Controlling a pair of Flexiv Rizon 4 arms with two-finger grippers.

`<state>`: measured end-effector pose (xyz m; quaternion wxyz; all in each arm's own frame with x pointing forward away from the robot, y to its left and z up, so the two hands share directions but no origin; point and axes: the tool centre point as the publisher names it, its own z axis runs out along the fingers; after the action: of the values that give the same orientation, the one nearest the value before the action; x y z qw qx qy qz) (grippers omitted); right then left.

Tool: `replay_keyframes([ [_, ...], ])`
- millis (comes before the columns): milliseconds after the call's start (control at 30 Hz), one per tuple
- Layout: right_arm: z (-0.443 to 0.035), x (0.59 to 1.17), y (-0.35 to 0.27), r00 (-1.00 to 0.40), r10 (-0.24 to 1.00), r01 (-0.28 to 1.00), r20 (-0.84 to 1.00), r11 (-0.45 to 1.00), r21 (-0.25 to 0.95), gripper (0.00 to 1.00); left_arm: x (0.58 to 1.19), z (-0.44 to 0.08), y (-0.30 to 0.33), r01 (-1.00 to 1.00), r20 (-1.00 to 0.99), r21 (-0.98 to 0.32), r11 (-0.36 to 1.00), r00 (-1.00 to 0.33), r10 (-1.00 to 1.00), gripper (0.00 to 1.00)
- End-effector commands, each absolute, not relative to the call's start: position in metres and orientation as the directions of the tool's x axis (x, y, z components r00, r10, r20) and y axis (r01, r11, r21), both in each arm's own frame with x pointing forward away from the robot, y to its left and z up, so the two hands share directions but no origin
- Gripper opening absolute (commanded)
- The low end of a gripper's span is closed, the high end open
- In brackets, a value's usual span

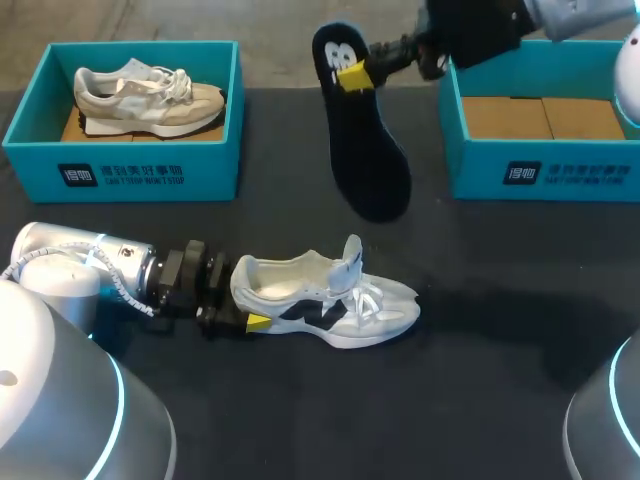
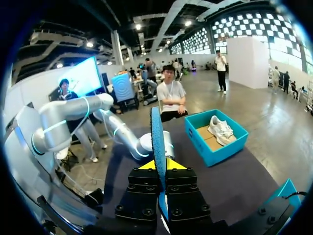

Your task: Take the shoe out of the shoebox, open the shoe tongue, remove and reinsert the insole, then place the shoe into the shoebox

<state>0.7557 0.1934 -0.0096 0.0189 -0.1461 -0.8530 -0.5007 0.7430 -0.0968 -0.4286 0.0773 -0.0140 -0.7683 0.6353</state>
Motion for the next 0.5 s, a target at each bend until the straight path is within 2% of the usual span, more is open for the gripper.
replay_keyframes([
  [33, 0.009, 0.736, 0.186, -0.947, 0.259, 0.291, 0.19, 0.448, 0.845, 0.0, 0.744, -0.432, -0.098, -0.077, 0.101, -0.978, 0.193, -0.988, 0.118, 0.0],
  [400, 0.041, 0.694, 0.177, -0.917, 0.332, 0.349, 0.22, 0.402, 0.847, 0.0, 0.744, -0.432, -0.098, -0.077, 0.101, -0.978, 0.193, -0.988, 0.118, 0.0],
  [500, 0.05, 0.686, 0.172, -0.885, 0.385, 0.415, 0.26, 0.404, 0.815, 0.0, 0.744, -0.432, -0.098, -0.077, 0.101, -0.978, 0.193, -0.988, 0.118, 0.0],
])
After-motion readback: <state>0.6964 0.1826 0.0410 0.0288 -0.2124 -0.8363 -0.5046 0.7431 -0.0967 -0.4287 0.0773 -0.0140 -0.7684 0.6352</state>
